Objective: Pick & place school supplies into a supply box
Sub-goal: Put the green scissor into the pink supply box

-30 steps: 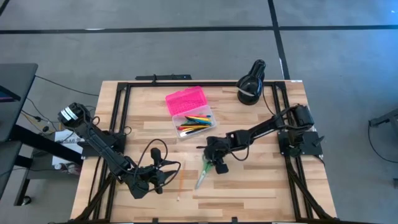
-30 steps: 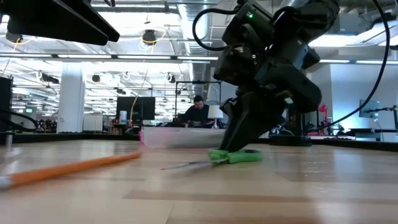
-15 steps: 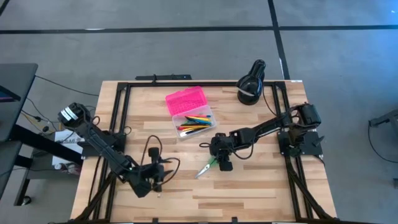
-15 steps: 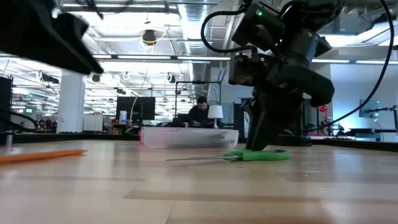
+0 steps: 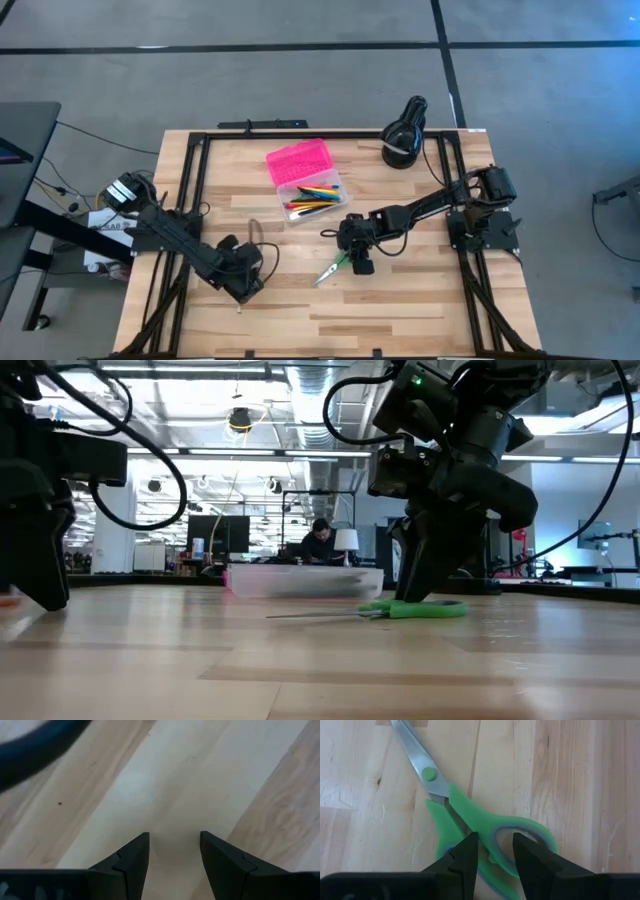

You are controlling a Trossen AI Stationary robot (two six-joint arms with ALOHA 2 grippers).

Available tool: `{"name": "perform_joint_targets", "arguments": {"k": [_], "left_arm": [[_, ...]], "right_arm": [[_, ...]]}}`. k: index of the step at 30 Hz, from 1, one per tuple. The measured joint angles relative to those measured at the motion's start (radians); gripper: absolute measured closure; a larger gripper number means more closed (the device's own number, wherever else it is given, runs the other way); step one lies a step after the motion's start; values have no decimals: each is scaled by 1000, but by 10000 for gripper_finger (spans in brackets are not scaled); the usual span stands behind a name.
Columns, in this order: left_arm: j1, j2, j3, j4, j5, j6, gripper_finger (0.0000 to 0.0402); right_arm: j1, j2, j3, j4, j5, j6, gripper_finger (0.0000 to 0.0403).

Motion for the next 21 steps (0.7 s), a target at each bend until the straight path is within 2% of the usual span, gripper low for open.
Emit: {"name": "perform_joint_targets", "arguments": {"k": [6,11,16,21], "left_arm": [[-5,8,8,-23,15,-28,233],[-17,11,75,-77,-26,110,233],[-49,11,183,-255,-38,265,233],[-96,10,241,-349,82,335,233]], "right_arm": [[0,0,0,7,0,-5,287],[0,0,0,10,-1,-8,287],[0,0,0,10,-1,-8,287],[0,0,0,11,-1,-8,287]]}}
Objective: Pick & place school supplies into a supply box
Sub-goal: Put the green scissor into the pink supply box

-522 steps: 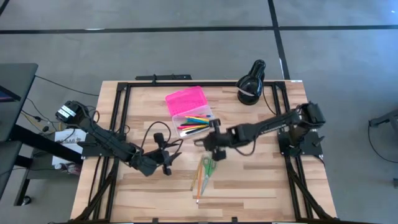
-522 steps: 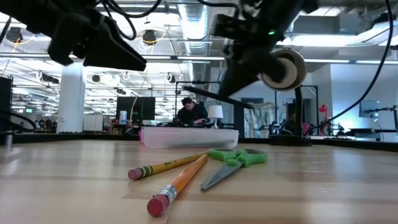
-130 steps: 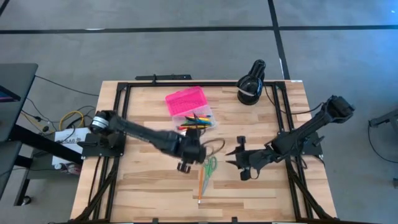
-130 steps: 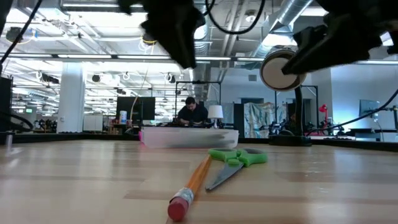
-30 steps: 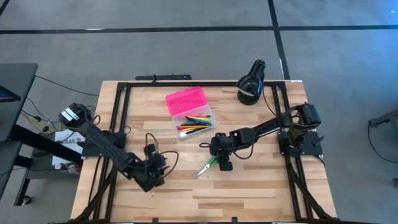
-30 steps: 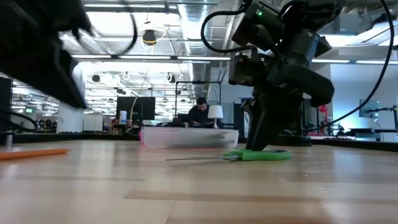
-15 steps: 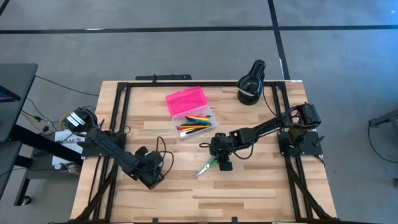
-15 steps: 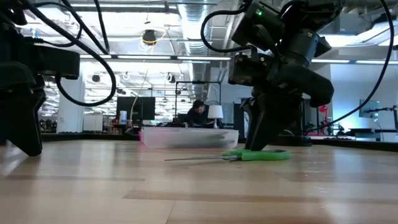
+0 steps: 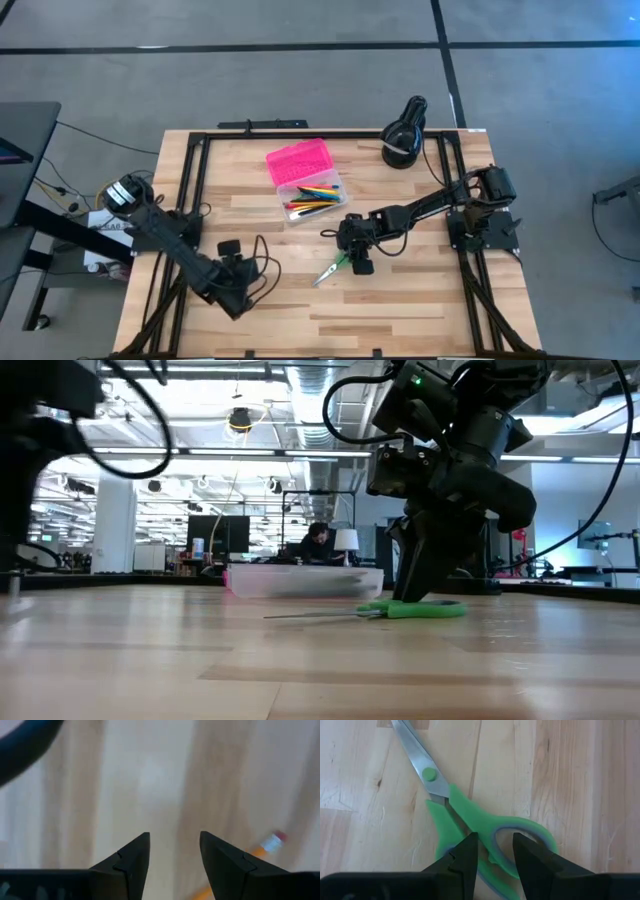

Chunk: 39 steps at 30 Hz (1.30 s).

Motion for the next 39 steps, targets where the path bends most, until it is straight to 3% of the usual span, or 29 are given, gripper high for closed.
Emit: {"name": "perform_joint_targets", "arguments": {"k": [4,19,29,39], "left_arm": [[-41,0,0,32,86,-8,233],[-175,4,-14,52,74,-9,233],[-172,5,-174,255,121,-8,233],[-111,-1,-215,283,165,-53,233]], "right_arm": [[0,0,0,22,0,0,287],[-5,0,0,37,1,0,287],[-4,0,0,37,1,0,287],[-5,0,1,41,3,0,287]]}}
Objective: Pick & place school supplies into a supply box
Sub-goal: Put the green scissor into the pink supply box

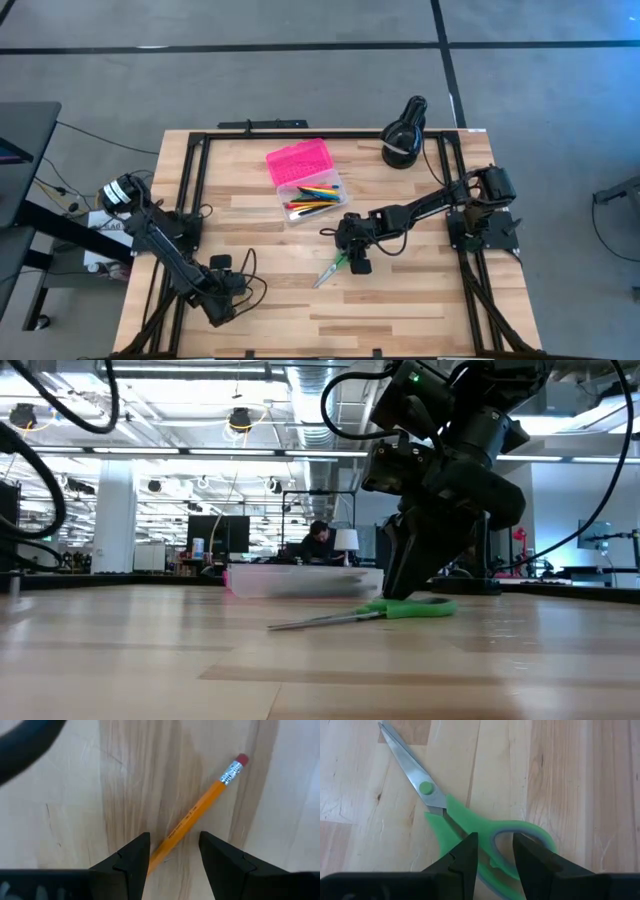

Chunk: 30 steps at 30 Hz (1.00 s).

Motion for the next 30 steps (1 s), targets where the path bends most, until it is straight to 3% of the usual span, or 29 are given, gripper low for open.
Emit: {"name": "perform_joint_targets", "arguments": {"k": [16,30], "left_arm": [[133,2,-2,24,52,-68,233],[211,4,-6,71,-27,-68,233]], "right_arm": [[44,-1,0,-11,0,18,287],[60,-2,1,-35,0,27,287]]}}
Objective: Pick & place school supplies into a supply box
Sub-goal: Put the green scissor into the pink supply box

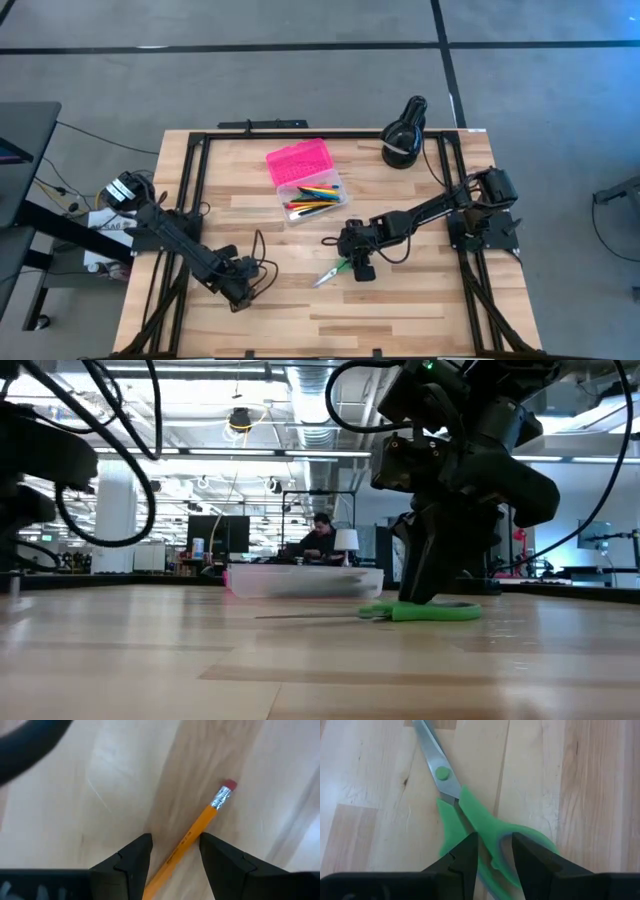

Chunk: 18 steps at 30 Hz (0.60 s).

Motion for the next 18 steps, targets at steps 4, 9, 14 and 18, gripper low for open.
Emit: {"name": "perform_joint_targets", "arguments": {"k": [4,9,14,18], "left_arm": [[30,1,0,10,-25,0,233],[77,4,-2,15,-98,19,233],[142,4,-2,55,-149,114,233],[183,4,-3,117,-153,266,233]], "right_arm": [[0,0,0,-2,0,0,287],[0,0,0,-18,-1,0,287],[0,0,0,-18,0,-1,287],[0,0,0,-19,0,-51,287]]}}
